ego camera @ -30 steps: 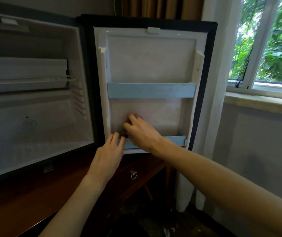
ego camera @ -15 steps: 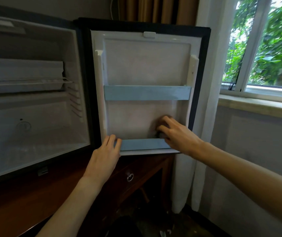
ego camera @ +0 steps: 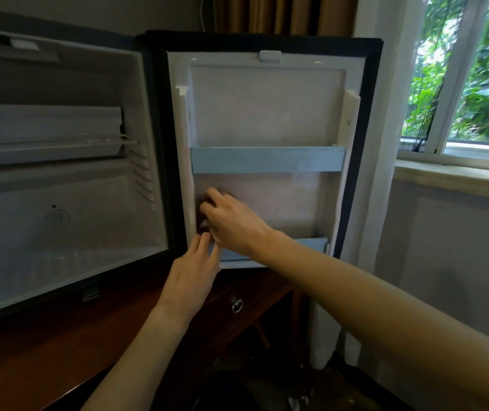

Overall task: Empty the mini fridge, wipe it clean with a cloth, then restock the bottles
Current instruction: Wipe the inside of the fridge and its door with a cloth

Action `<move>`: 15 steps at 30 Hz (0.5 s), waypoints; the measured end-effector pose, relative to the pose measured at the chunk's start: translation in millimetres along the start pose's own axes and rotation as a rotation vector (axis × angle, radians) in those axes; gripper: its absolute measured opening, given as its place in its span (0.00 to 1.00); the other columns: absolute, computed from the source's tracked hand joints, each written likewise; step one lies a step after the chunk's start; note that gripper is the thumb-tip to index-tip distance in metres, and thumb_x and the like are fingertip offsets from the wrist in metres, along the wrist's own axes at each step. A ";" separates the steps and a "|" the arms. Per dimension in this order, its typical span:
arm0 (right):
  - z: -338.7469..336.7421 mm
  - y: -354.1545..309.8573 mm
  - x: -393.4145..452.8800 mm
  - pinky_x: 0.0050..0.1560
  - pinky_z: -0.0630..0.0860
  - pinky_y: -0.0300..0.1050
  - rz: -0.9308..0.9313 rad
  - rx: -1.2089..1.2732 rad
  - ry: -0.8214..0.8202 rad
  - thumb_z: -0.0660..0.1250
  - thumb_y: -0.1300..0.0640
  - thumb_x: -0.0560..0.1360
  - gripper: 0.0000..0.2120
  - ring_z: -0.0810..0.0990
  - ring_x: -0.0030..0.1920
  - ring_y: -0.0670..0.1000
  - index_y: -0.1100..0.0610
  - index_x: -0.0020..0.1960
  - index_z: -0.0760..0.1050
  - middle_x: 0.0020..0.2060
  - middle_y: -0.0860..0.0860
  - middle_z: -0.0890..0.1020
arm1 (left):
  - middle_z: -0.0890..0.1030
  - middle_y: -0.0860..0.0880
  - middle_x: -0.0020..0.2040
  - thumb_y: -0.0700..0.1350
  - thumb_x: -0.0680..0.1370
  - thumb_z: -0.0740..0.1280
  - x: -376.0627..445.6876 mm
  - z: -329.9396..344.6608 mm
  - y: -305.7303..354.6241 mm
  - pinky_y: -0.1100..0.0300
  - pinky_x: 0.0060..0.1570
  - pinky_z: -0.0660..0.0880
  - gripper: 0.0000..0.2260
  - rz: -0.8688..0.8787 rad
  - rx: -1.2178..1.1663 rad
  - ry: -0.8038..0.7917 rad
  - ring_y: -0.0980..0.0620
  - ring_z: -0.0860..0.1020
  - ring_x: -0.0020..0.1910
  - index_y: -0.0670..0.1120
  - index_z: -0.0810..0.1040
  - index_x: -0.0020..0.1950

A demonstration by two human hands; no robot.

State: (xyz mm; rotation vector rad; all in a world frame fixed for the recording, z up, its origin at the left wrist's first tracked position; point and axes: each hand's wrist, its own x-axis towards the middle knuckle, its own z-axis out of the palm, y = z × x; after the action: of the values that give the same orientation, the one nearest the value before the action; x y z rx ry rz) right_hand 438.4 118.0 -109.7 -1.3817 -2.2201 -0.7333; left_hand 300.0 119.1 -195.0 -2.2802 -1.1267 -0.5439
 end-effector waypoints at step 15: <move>-47.3 104.3 -124.5 0.49 0.81 0.54 0.217 -0.293 -0.165 0.73 0.58 0.73 0.17 0.76 0.54 0.60 0.56 0.60 0.75 0.61 0.58 0.71 | 0.72 0.44 0.53 0.47 0.69 0.80 0.3 -0.4 2.2 0.59 0.26 0.75 0.23 0.021 -0.092 0.070 0.47 0.76 0.52 0.42 0.76 0.58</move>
State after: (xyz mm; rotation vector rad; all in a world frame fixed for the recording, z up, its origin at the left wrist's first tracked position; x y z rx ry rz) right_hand 588.3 41.3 -125.9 -1.8525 -2.0965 -0.9215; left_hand 301.9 117.9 -195.1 -2.3291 -1.0623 -0.6753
